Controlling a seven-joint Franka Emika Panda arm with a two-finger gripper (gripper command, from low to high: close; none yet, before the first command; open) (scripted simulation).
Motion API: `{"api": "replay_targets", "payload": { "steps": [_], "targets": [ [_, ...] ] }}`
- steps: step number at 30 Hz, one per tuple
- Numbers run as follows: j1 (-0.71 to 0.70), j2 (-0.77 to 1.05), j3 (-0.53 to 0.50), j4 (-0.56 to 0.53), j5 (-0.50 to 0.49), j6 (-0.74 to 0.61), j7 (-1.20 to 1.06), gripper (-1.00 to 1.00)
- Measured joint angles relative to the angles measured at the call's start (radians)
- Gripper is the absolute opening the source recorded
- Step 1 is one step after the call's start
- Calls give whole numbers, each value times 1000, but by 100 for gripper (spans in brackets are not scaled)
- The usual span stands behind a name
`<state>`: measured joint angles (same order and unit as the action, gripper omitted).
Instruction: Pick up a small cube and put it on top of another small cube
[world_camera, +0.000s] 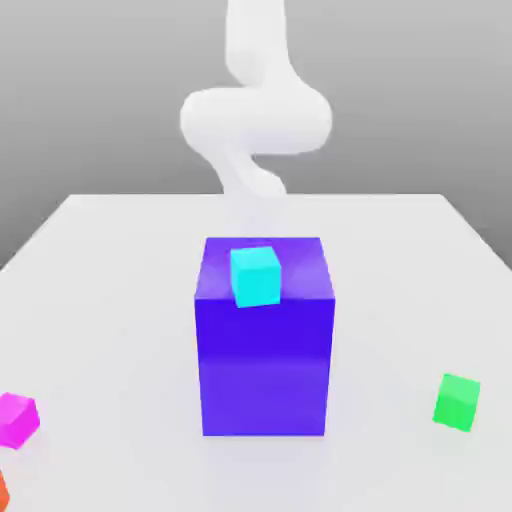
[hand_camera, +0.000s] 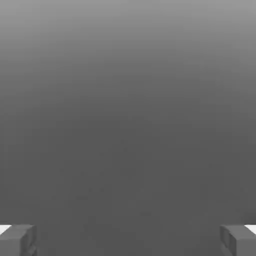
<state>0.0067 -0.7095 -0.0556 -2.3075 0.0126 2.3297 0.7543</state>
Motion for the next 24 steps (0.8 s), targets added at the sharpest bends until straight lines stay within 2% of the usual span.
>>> {"api": "replay_targets", "payload": {
  "steps": [7,16,24],
  "targets": [
    [6,256,-158,-22,61,86,-148,0],
    [-18,583,-332,-48,190,190,-373,0],
    [-143,877,-384,-71,303,281,-570,0]
  ]
}}
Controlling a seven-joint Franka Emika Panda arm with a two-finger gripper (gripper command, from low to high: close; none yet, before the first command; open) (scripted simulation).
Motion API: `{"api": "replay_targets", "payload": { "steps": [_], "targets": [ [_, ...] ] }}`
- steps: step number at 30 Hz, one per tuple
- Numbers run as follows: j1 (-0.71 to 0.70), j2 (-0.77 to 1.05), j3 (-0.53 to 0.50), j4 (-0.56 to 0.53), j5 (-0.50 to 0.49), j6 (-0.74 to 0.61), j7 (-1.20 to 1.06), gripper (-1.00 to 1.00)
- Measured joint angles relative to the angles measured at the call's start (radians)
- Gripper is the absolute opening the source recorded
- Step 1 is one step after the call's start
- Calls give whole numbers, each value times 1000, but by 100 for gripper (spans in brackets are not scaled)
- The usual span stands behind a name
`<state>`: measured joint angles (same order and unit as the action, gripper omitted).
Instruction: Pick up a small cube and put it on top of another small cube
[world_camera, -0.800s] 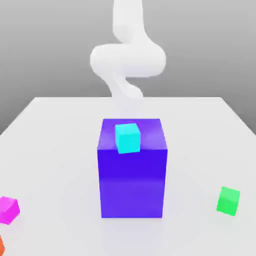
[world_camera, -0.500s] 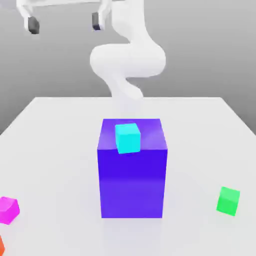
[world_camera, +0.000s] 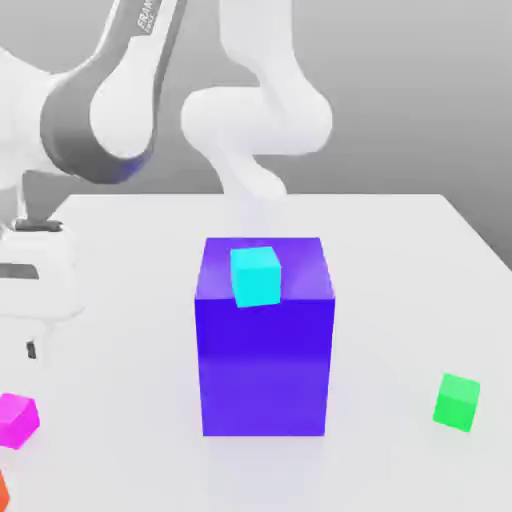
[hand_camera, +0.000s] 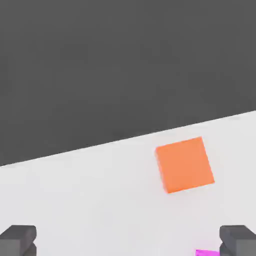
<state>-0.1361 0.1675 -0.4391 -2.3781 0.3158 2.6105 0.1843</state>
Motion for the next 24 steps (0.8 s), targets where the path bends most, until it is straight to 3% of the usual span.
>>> {"api": "replay_targets", "payload": {
  "steps": [4,8,9,16,20,24],
  "targets": [
    [-70,137,-16,-13,15,52,-69,0],
    [-159,280,73,15,105,147,-149,0],
    [-184,316,103,24,132,173,-170,-100],
    [-191,324,111,26,137,177,-174,-100],
    [-125,201,23,-8,32,92,-97,-100],
    [-8,134,75,-11,-21,68,-16,-100]
  ]
}}
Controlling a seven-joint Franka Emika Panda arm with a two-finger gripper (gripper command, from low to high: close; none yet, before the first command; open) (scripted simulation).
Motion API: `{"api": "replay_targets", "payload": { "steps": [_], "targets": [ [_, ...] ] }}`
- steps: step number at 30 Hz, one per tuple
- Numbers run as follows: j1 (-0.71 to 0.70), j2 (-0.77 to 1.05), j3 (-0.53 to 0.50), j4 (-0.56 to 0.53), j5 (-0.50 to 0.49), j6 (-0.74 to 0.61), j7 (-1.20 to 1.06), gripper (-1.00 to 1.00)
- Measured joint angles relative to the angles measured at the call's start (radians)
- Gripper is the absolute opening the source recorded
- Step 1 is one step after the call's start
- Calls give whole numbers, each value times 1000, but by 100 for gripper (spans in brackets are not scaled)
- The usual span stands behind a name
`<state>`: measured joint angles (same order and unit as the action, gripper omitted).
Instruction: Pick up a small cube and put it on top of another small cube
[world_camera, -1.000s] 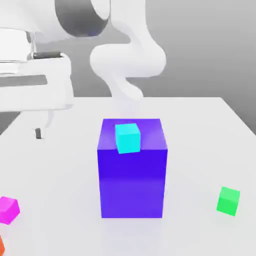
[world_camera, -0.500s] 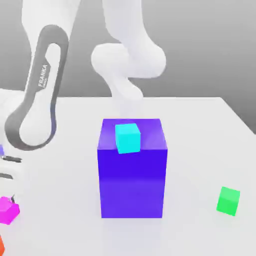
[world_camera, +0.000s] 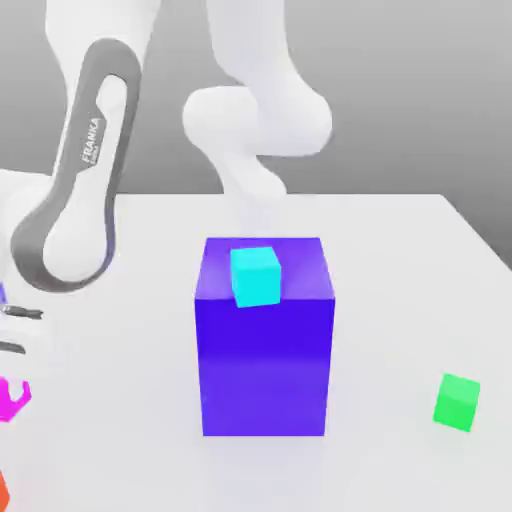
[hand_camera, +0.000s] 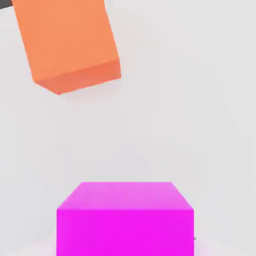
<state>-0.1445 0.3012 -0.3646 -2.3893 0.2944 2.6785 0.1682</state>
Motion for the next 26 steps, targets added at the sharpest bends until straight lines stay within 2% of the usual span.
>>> {"api": "replay_targets", "payload": {
  "steps": [14,17,19,22,23,26],
  "targets": [
    [441,-198,285,-162,-164,-4,379,-100],
    [625,-245,367,-204,-222,-8,503,-100],
    [744,-214,415,-206,-281,11,630,-100],
    [778,-114,413,-199,-317,98,695,-100],
    [782,-88,411,-198,-323,122,702,100],
    [782,-88,411,-198,-323,122,702,100]
  ]
}}
